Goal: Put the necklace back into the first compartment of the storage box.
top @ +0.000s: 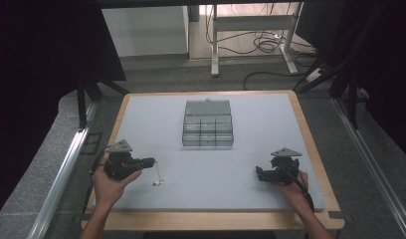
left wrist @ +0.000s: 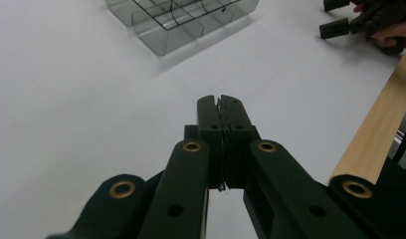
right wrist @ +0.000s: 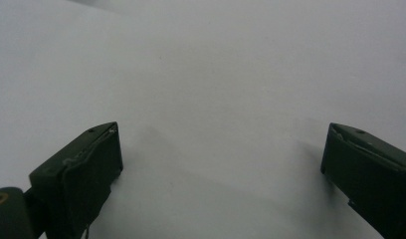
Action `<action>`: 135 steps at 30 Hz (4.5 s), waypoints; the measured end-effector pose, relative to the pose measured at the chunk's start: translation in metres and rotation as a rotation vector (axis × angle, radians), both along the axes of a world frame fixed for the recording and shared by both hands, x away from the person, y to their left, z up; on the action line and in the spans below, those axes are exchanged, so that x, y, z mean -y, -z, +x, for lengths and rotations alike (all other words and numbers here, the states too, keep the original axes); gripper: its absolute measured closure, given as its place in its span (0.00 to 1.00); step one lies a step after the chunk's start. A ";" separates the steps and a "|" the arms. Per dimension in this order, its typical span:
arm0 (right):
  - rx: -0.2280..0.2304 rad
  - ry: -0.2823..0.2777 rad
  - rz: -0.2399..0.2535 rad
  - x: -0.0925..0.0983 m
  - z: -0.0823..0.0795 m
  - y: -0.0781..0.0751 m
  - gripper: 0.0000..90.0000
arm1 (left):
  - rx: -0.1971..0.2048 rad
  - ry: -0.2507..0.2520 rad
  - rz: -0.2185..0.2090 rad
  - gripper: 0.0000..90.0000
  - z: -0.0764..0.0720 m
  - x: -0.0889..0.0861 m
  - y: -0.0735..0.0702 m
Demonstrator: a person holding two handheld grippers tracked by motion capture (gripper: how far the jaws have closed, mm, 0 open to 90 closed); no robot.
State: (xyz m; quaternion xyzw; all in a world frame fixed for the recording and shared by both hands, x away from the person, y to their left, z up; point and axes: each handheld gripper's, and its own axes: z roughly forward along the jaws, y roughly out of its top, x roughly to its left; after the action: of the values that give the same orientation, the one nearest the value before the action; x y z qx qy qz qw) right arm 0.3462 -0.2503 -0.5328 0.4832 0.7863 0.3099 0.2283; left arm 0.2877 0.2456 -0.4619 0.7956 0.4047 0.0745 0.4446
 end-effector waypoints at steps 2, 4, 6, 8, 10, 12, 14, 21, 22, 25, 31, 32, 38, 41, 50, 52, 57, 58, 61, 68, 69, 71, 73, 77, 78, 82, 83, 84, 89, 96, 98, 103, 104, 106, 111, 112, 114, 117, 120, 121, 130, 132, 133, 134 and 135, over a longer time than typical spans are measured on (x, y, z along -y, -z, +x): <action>0.000 0.000 0.000 0.000 0.000 0.000 0.03 | 0.012 -0.001 -0.003 0.99 0.000 -0.001 -0.005; 0.000 0.000 0.000 0.000 0.000 0.000 0.03 | 0.020 0.001 -0.009 0.99 0.000 -0.001 -0.009; 0.000 0.000 0.000 0.000 0.000 0.000 0.03 | 0.023 0.005 -0.017 1.00 0.001 -0.002 -0.013; 0.000 0.001 0.001 0.000 0.000 0.000 0.03 | 0.028 0.005 -0.013 1.00 0.002 -0.002 -0.017; 0.000 0.001 -0.002 0.000 0.000 0.000 0.03 | 0.031 0.006 -0.008 0.99 0.005 -0.002 -0.021; -0.001 0.001 -0.002 0.000 0.000 0.000 0.03 | 0.037 0.004 -0.009 1.00 0.007 -0.003 -0.027; -0.001 0.001 -0.002 0.000 0.000 0.000 0.03 | 0.040 0.001 -0.012 0.99 0.008 -0.004 -0.032; -0.002 0.001 -0.002 0.000 0.000 0.000 0.03 | 0.059 -0.002 -0.027 0.99 0.012 -0.008 -0.052; -0.001 0.002 -0.002 0.000 0.000 0.000 0.03 | 0.064 -0.001 -0.027 1.00 0.013 -0.008 -0.056; 0.000 0.001 -0.003 0.000 0.000 0.000 0.03 | 0.075 0.005 -0.036 0.99 0.015 -0.008 -0.066; -0.001 0.001 -0.004 0.000 0.000 0.000 0.02 | 0.086 0.004 -0.047 0.99 0.017 -0.008 -0.077; 0.002 0.002 0.000 0.000 0.000 0.000 0.03 | 0.096 0.006 -0.049 0.99 0.017 -0.008 -0.082; 0.001 0.002 -0.001 0.000 0.000 0.000 0.02 | 0.104 0.007 -0.051 0.99 0.021 -0.007 -0.093; 0.002 0.002 -0.002 0.000 0.000 0.000 0.02 | 0.108 0.009 -0.047 1.00 0.023 -0.006 -0.097; 0.002 0.003 -0.002 0.000 0.000 0.000 0.02 | 0.100 0.012 -0.042 1.00 0.029 0.001 -0.103; 0.001 0.003 -0.001 0.000 0.000 0.000 0.02 | 0.098 0.010 -0.043 1.00 0.032 0.002 -0.104; 0.002 0.002 -0.001 0.000 0.000 0.000 0.02 | 0.090 0.013 -0.047 1.00 0.038 0.006 -0.106; 0.002 0.002 -0.001 0.000 0.000 0.000 0.02 | 0.087 0.014 -0.053 0.99 0.040 0.007 -0.107; 0.002 0.002 -0.001 0.000 0.000 0.000 0.02 | 0.090 0.005 -0.053 1.00 0.046 0.010 -0.112; 0.001 0.002 0.000 0.000 0.000 0.000 0.02 | 0.093 0.009 -0.041 1.00 0.054 0.017 -0.122; 0.002 0.001 0.000 0.000 0.000 0.000 0.02 | 0.094 0.010 -0.036 1.00 0.055 0.018 -0.124; 0.002 0.001 -0.001 0.000 0.000 0.000 0.02 | 0.093 0.015 -0.034 1.00 0.058 0.021 -0.128; 0.002 0.001 -0.001 0.000 0.000 0.000 0.02 | 0.090 0.022 -0.046 1.00 0.061 0.022 -0.132; 0.002 0.001 -0.001 0.000 0.000 0.000 0.02 | 0.090 0.024 -0.031 0.99 0.064 0.026 -0.138; 0.001 0.002 0.000 0.000 0.000 0.000 0.02 | 0.089 0.025 -0.031 0.99 0.065 0.027 -0.139; 0.001 0.002 -0.001 0.000 0.000 0.000 0.02 | 0.087 0.018 -0.025 1.00 0.071 0.030 -0.144; 0.002 0.001 -0.001 0.000 0.000 0.000 0.02 | 0.087 0.016 -0.024 1.00 0.072 0.030 -0.145; 0.002 0.001 -0.001 0.000 0.000 0.000 0.02 | 0.087 0.013 -0.026 1.00 0.073 0.030 -0.145; 0.002 0.003 0.001 0.000 0.000 0.000 0.02 | 0.094 0.001 -0.035 1.00 0.079 0.031 -0.149; 0.002 0.003 0.000 0.000 0.000 0.000 0.02 | 0.100 -0.013 -0.024 1.00 0.087 0.033 -0.157; 0.003 0.002 -0.001 0.000 0.000 0.000 0.02 | 0.105 -0.024 -0.023 1.00 0.090 0.032 -0.162; 0.001 0.003 0.001 0.000 0.000 0.000 0.02 | 0.109 -0.031 -0.022 0.99 0.095 0.033 -0.166; 0.001 0.003 0.001 0.000 0.000 0.000 0.02 | 0.106 -0.034 -0.023 0.99 0.096 0.033 -0.166; 0.002 0.003 0.001 0.000 0.000 0.000 0.02 | 0.104 -0.035 -0.029 0.99 0.099 0.035 -0.166; 0.001 0.004 0.001 0.000 0.000 0.000 0.02 | 0.095 -0.037 -0.031 1.00 0.106 0.038 -0.164; 0.001 0.003 0.001 0.000 0.000 0.000 0.02 | 0.093 -0.037 -0.028 0.99 0.108 0.040 -0.163; 0.001 0.003 0.001 0.000 0.000 0.000 0.02 | 0.088 -0.036 -0.027 1.00 0.111 0.042 -0.161; 0.000 0.003 0.001 0.000 0.000 0.000 0.02 | 0.083 -0.037 -0.030 0.99 0.117 0.045 -0.159; -0.001 0.003 0.003 0.000 0.000 0.000 0.02 | 0.073 -0.048 -0.023 0.99 0.126 0.048 -0.156; -0.001 0.003 0.002 0.000 0.000 0.000 0.02 | 0.073 -0.051 -0.023 0.99 0.128 0.048 -0.155; -0.002 0.003 0.003 0.000 0.000 0.000 0.02 | 0.072 -0.065 -0.014 1.00 0.142 0.053 -0.148; -0.001 0.002 0.003 0.000 0.000 0.000 0.02 | 0.071 -0.066 -0.010 1.00 0.144 0.055 -0.146; -0.002 0.002 0.003 0.000 0.000 0.000 0.02 | 0.060 -0.062 -0.007 0.99 0.147 0.056 -0.144; -0.002 0.002 0.003 0.000 0.000 0.000 0.02 | 0.060 -0.062 -0.007 1.00 0.147 0.056 -0.144; -0.002 0.002 0.003 0.000 0.000 0.000 0.02 | 0.053 -0.064 -0.010 1.00 0.149 0.057 -0.141</action>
State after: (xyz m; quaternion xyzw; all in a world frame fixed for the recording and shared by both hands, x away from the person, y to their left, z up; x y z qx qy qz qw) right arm 0.3464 -0.2503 -0.5329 0.4847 0.7855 0.3104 0.2274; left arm 0.4371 0.1884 -0.3207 0.7778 0.4184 0.1079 0.4564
